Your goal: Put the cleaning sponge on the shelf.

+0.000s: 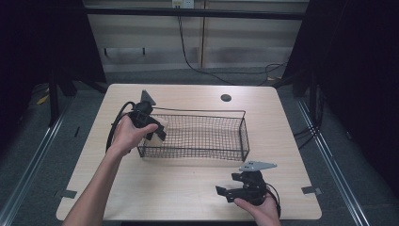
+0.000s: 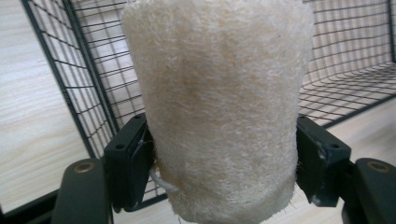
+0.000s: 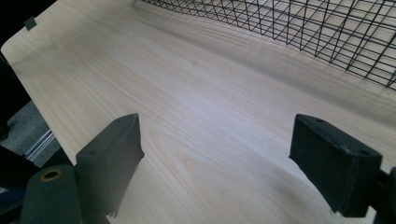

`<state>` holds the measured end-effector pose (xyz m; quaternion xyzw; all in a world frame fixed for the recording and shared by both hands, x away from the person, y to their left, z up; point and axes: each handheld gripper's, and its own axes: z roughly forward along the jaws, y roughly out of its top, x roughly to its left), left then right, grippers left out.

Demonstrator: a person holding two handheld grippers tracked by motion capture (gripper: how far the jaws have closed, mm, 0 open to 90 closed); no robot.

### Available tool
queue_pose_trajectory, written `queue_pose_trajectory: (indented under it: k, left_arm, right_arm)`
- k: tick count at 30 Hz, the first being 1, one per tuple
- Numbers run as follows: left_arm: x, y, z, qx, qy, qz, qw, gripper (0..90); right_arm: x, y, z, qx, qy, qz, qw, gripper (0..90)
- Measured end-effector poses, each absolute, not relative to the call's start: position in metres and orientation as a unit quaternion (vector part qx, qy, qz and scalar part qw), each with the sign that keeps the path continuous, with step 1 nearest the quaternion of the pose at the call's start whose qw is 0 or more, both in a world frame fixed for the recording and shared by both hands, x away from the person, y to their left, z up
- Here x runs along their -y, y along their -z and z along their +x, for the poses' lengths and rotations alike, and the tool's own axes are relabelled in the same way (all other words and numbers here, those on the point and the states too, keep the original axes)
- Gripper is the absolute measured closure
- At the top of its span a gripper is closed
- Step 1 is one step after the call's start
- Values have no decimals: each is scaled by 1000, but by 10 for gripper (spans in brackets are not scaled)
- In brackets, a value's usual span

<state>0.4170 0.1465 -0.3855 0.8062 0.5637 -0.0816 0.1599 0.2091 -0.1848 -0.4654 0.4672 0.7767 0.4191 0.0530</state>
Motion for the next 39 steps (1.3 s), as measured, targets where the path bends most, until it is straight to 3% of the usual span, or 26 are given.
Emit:
queue_pose_trajectory:
  k: [39]
  left_arm:
    - [-142,411,420,-580,70,802,123,297]
  right_arm:
    - [184,465,209,-778,-419,466,49,162]
